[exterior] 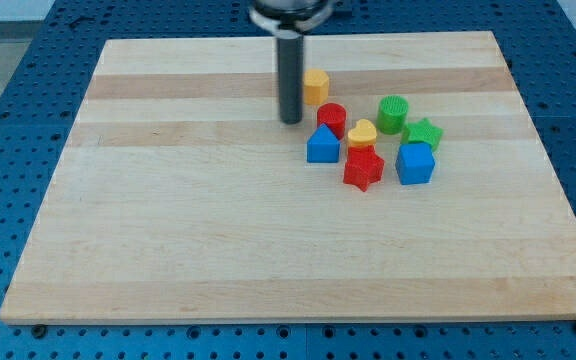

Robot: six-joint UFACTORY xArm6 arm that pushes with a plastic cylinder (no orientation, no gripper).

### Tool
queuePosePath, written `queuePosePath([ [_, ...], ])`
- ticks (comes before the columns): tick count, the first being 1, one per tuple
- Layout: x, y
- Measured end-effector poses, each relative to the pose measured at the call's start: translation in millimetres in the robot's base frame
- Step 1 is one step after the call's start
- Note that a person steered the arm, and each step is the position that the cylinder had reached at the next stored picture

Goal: Push the yellow hexagon into the group of the blocks

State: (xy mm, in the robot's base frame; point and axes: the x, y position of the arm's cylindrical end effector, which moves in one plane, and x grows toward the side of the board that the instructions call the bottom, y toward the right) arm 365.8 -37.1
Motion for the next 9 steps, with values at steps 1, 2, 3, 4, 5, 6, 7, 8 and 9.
queuePosePath([
  [1,-8,-62],
  [2,-48,-63],
  [3,-78,-24],
  [4,-78,12],
  [5,-78,26],
  [6,-73,52],
  [7,-63,73],
  [8,-61,84],
  [9,-51,103],
])
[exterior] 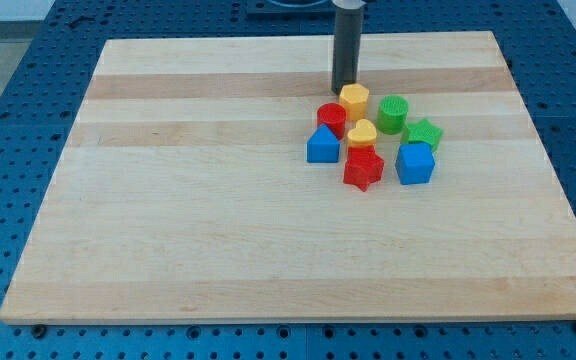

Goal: Push the yellow hexagon into the group of the blocks

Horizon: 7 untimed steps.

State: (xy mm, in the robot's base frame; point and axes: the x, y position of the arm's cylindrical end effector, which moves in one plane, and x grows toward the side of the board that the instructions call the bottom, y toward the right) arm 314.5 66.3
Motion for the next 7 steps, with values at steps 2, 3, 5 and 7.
queuePosePath([
  [2,6,13],
  [3,11,13],
  [5,15,14],
  [7,16,14],
])
